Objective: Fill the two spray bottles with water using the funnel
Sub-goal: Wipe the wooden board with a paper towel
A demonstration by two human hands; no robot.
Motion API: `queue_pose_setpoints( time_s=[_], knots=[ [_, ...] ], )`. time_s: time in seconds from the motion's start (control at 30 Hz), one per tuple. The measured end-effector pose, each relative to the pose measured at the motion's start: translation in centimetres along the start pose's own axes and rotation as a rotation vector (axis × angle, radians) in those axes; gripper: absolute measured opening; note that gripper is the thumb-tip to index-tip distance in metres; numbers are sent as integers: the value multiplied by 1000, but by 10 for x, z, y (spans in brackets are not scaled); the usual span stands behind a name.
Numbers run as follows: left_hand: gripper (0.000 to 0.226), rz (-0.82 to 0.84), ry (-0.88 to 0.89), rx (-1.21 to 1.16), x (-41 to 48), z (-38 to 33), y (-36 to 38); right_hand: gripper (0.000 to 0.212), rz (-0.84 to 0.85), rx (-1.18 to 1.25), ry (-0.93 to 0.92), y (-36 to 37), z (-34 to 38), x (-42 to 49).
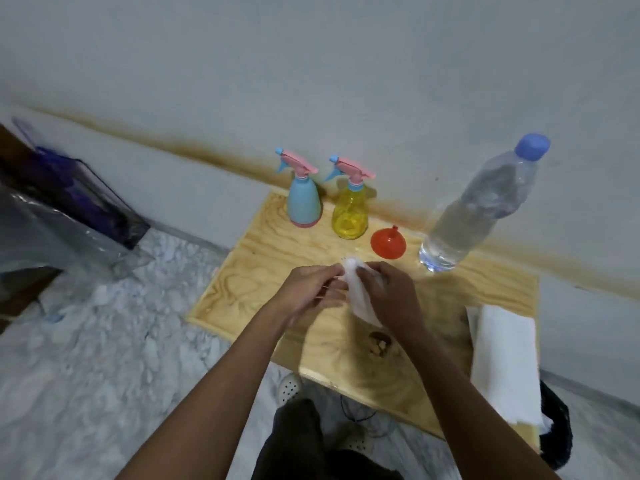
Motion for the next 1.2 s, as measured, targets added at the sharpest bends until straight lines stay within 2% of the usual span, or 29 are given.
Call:
queue_pose_setpoints(
  time_s=[0.1,0.2,0.27,0.33,0.4,0.47,0.53,0.7,0.8,0.87,0.93,1.07,1.13,1.2],
  knots=[
    [27,-272,71,290,10,5,-77,15,24,-31,8,29,-1,18],
    [49,-447,86,593,22,12,-138,8,25,-46,18,57,-1,39],
    [73,-478,61,800,35,16,-163,8,37,-85,-25,76,3,55],
    [91,-478,35,939,44,16,-177,30,73,-172,-99,99,9,69],
    [100,-487,-2,1086,54,17,-187,43,103,-272,-149,119,13,81],
    [110,-469,-74,1186,64,24,-198,44,89,-343,-211,134,15,91],
    [118,-430,-120,1205,74,35,-208,41,79,-404,-262,144,11,97],
    [121,-417,-130,1210,83,46,-214,45,166,-538,-225,184,-27,106],
    [121,-416,-127,1218,85,46,-214,49,305,-606,-240,208,-27,109],
    [121,-419,-120,1207,84,46,-214,45,257,-589,-319,213,-9,114],
    [121,-422,-117,1197,83,47,-214,37,277,-496,-394,231,-4,116],
    [121,-432,-111,1184,82,46,-214,50,472,-681,-412,263,-6,103],
    [121,-431,-114,1176,82,46,-214,54,501,-586,-390,266,-12,95],
    [121,-431,-109,1176,82,45,-213,58,459,-658,-431,263,-16,94]
  ],
)
Point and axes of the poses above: each hand's wrist, its own x-axis towards the middle knuckle, its own y-axis out of the palm, z = x × y, the point moved 10 cm from there along x, towards the middle knuckle, and after that the axes turned 1 degree about -y, right-handed, at the moved point
